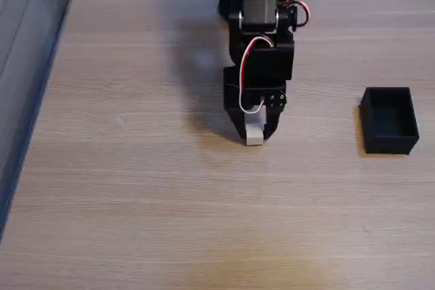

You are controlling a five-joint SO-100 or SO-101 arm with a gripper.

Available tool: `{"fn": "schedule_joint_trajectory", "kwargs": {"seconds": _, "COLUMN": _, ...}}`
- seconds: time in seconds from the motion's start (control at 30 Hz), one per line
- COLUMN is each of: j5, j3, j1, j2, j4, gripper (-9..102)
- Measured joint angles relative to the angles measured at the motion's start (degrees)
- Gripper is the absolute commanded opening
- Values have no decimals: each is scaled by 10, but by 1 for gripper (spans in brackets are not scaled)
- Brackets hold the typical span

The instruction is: Pick a white block and place it in the black box.

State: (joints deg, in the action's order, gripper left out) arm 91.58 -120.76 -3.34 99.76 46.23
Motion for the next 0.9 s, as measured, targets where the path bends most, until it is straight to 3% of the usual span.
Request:
{"fn": "schedule_joint_trajectory", "kwargs": {"seconds": 0.23, "j5": 4, "j3": 0, "j1": 49, "j2": 93, "j4": 12, "gripper": 0}}
{"fn": "schedule_joint_trajectory", "kwargs": {"seconds": 0.53, "j5": -13, "j3": -3, "j1": 195, "j2": 235, "j4": 48, "gripper": 0}}
{"fn": "schedule_joint_trajectory", "kwargs": {"seconds": 0.9, "j5": -36, "j3": -1, "j1": 337, "j2": 256, "j4": 66, "gripper": 0}}
